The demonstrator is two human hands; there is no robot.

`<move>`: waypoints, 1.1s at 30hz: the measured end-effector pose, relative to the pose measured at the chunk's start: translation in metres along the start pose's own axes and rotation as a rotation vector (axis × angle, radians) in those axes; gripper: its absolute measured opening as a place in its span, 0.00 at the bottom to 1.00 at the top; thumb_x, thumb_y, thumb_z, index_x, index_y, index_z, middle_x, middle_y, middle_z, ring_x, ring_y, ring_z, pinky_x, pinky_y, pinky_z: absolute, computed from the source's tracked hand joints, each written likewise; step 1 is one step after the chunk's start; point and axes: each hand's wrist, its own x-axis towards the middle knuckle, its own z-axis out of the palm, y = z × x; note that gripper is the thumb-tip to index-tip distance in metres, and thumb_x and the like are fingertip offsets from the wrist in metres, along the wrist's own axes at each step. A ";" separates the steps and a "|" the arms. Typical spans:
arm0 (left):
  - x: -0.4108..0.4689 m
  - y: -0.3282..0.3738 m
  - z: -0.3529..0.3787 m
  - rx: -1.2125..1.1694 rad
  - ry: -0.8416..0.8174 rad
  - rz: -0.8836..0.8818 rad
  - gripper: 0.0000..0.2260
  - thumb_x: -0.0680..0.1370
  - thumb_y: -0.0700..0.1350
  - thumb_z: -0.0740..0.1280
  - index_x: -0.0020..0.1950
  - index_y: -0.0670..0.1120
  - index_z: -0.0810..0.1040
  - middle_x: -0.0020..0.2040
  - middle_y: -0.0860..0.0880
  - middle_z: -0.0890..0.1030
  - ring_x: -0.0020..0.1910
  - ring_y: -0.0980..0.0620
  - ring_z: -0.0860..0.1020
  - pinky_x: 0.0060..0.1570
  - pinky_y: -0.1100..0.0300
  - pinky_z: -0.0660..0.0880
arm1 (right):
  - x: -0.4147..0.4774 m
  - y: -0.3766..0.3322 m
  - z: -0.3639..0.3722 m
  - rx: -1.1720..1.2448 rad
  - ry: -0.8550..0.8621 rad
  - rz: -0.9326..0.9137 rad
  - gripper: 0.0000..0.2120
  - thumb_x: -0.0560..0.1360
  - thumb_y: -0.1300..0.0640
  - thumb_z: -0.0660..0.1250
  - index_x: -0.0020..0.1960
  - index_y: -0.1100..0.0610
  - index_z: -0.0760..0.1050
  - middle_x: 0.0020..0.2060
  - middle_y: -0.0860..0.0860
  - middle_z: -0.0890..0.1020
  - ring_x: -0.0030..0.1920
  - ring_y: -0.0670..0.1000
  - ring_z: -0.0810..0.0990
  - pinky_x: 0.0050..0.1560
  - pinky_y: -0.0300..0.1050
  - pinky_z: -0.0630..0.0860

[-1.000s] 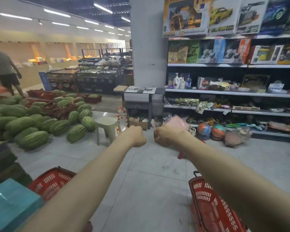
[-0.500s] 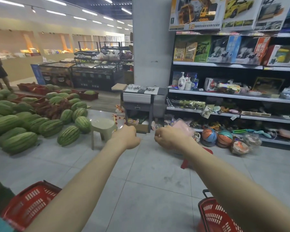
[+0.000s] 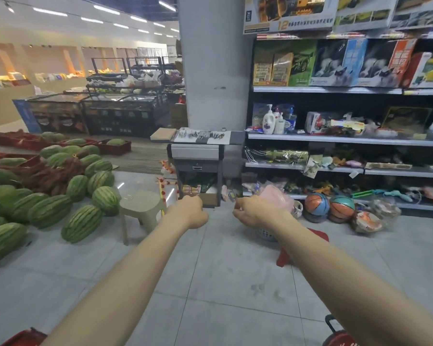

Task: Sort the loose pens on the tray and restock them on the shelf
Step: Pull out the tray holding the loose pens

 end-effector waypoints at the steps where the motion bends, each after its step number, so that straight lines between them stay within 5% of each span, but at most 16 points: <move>1: 0.020 0.001 0.002 -0.002 -0.008 -0.005 0.09 0.80 0.49 0.65 0.54 0.45 0.81 0.47 0.47 0.83 0.46 0.48 0.82 0.54 0.49 0.83 | 0.023 0.008 0.003 0.018 -0.007 0.008 0.20 0.84 0.45 0.53 0.69 0.52 0.74 0.68 0.58 0.77 0.65 0.60 0.77 0.63 0.53 0.75; 13: 0.231 0.023 -0.001 -0.032 -0.002 -0.071 0.06 0.80 0.48 0.67 0.48 0.47 0.80 0.43 0.47 0.82 0.43 0.48 0.82 0.50 0.50 0.83 | 0.249 0.080 -0.017 -0.016 -0.029 -0.040 0.20 0.82 0.47 0.54 0.68 0.55 0.74 0.66 0.60 0.77 0.62 0.63 0.78 0.61 0.57 0.77; 19: 0.323 -0.004 -0.014 -0.051 0.000 -0.094 0.09 0.79 0.49 0.66 0.54 0.47 0.80 0.47 0.47 0.81 0.46 0.46 0.81 0.52 0.47 0.83 | 0.358 0.080 -0.025 -0.038 0.002 -0.077 0.20 0.82 0.46 0.54 0.66 0.54 0.74 0.69 0.64 0.75 0.61 0.63 0.79 0.57 0.58 0.75; 25: 0.426 -0.062 -0.021 -0.128 0.021 -0.098 0.06 0.81 0.47 0.66 0.50 0.45 0.79 0.44 0.46 0.80 0.42 0.49 0.80 0.38 0.59 0.76 | 0.471 0.059 -0.023 -0.033 0.008 -0.074 0.18 0.82 0.47 0.53 0.63 0.57 0.73 0.61 0.59 0.79 0.56 0.63 0.79 0.55 0.57 0.78; 29: 0.479 -0.105 -0.022 -0.180 -0.016 -0.099 0.09 0.81 0.46 0.65 0.56 0.44 0.81 0.46 0.47 0.81 0.48 0.46 0.82 0.53 0.50 0.83 | 0.532 0.044 -0.018 -0.037 -0.018 -0.058 0.19 0.83 0.47 0.53 0.66 0.58 0.70 0.62 0.62 0.79 0.59 0.64 0.78 0.53 0.57 0.74; 33: 0.538 -0.142 -0.024 -0.170 -0.032 -0.113 0.06 0.81 0.47 0.65 0.50 0.47 0.80 0.43 0.48 0.81 0.45 0.47 0.82 0.51 0.50 0.83 | 0.597 0.035 -0.011 -0.013 -0.020 -0.029 0.19 0.82 0.46 0.53 0.65 0.56 0.71 0.63 0.63 0.78 0.58 0.64 0.79 0.53 0.56 0.74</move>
